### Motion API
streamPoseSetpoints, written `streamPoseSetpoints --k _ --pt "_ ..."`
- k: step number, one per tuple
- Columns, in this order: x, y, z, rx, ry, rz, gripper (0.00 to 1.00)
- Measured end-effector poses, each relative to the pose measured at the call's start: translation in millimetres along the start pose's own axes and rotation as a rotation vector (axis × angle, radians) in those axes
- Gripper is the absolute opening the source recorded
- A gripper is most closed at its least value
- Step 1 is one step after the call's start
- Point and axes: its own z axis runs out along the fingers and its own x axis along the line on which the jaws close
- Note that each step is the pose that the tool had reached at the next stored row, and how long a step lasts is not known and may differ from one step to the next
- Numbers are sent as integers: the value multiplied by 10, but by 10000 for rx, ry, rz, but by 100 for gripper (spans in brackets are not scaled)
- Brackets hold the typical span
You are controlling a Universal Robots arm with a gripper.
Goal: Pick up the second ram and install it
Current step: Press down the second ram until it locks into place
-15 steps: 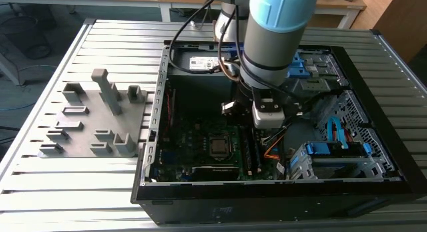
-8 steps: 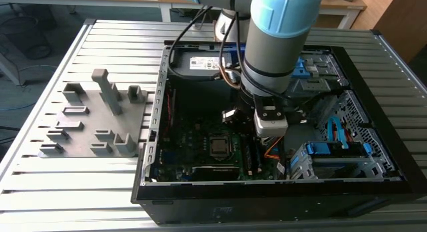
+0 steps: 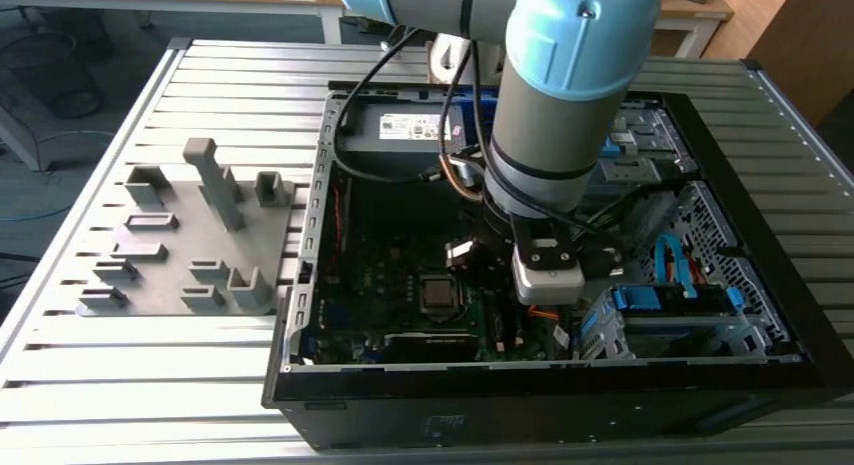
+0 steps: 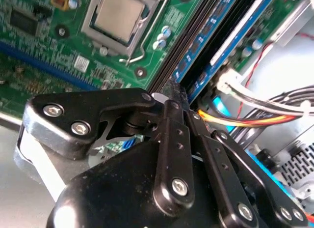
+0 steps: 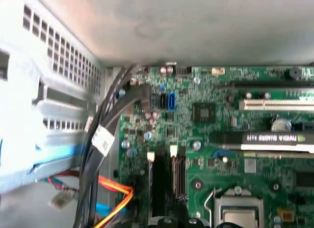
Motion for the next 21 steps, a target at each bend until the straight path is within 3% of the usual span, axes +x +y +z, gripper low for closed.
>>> streamPoseSetpoints --k 9,13,16,19,21 --pt "0 15 57 -15 -6 -1 10" --pt "1 13 50 -65 -22 -2 10" --pt "1 15 57 -53 -18 -2 10" --pt "1 18 40 3 0 -1 10" --pt "2 19 -22 29 7 1 10"
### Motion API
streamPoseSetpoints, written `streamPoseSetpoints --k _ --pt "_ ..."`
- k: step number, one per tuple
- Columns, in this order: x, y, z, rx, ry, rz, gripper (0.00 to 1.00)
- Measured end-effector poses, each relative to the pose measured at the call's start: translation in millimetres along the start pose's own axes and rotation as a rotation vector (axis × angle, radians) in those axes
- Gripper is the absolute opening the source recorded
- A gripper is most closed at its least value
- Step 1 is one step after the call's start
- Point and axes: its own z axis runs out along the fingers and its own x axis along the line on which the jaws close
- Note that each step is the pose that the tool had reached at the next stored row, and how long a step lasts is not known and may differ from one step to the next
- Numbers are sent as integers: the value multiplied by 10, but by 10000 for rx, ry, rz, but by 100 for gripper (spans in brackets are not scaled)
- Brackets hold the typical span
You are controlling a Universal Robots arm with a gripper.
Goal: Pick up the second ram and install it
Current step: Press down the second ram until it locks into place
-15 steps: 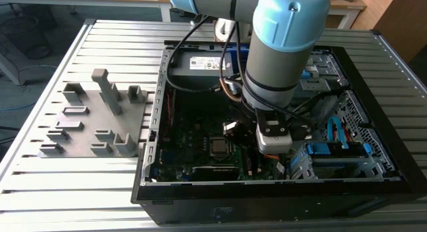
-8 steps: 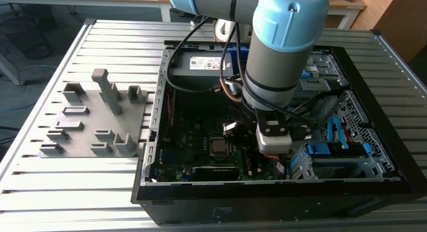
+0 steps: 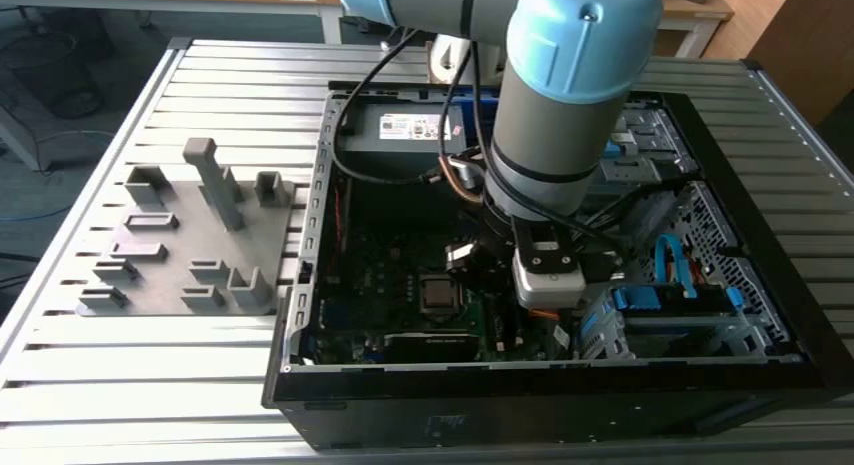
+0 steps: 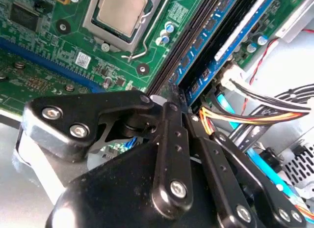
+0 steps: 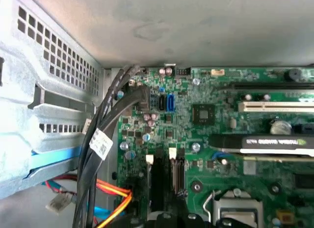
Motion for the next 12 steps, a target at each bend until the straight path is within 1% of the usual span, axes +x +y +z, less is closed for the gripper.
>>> streamPoseSetpoints --k 1,3,5,7,12 --pt "1 7 -98 -23 -6 -1 10" --pt "3 11 -176 -24 -7 -1 10" --pt "4 14 -233 -24 -7 -1 10" --pt "4 15 -254 -24 -7 -2 10" --pt "4 13 -254 -24 -7 -3 10"
